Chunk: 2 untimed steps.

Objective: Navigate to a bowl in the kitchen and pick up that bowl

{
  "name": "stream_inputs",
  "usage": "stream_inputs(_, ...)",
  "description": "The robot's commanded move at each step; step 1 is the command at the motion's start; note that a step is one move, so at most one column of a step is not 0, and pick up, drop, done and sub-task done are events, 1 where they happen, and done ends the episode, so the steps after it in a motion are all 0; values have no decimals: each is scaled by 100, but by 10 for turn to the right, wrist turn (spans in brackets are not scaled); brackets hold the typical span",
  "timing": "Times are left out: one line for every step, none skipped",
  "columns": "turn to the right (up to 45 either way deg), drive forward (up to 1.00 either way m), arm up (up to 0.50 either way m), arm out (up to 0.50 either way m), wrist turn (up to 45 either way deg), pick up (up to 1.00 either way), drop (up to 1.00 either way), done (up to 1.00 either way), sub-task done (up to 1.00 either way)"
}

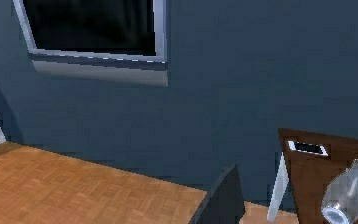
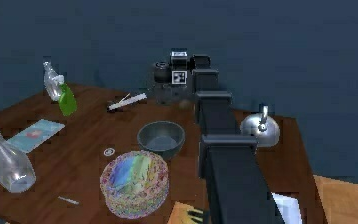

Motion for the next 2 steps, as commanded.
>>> stream_inputs(0,0,0,0,330,0,0,0,0)
stream_inputs(0,0,-24,0,0,0,0,0,0)
